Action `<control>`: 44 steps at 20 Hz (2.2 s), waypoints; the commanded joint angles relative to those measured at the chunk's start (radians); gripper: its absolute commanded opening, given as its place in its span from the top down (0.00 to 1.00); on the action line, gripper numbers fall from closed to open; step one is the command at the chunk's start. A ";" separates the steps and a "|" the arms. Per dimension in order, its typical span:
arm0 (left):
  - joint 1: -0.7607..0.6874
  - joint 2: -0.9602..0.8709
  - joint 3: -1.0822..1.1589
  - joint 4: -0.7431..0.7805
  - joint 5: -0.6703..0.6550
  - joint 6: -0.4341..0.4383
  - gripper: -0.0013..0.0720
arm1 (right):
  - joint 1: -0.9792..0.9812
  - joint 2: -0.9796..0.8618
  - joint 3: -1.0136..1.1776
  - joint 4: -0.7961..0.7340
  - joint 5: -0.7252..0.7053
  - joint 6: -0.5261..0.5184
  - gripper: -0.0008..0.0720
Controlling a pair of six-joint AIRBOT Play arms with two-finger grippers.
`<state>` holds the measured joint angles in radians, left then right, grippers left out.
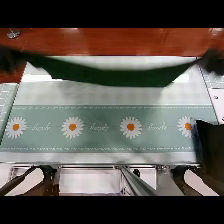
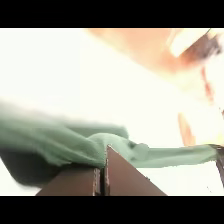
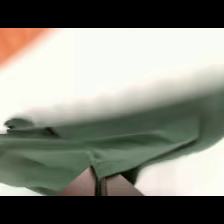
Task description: Fold the shirts.
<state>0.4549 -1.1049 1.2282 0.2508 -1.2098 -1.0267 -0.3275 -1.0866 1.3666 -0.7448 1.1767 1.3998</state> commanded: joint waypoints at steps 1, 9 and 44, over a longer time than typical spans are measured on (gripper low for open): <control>0.008 0.120 0.388 -0.007 0.098 -0.035 0.94 | 0.000 0.027 0.505 -0.021 0.033 0.018 0.96; 0.048 0.362 0.748 0.656 0.055 -0.288 0.94 | 0.000 0.338 0.712 -0.323 0.098 0.093 0.96; -0.502 -0.595 0.341 1.068 0.280 -0.660 0.94 | 0.055 -0.557 0.093 -0.152 -0.107 -0.019 0.95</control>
<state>-0.0551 -1.6711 1.5539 1.3613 -0.8471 -1.7699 -0.2726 -1.6047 1.4399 -0.9012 1.0134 1.3838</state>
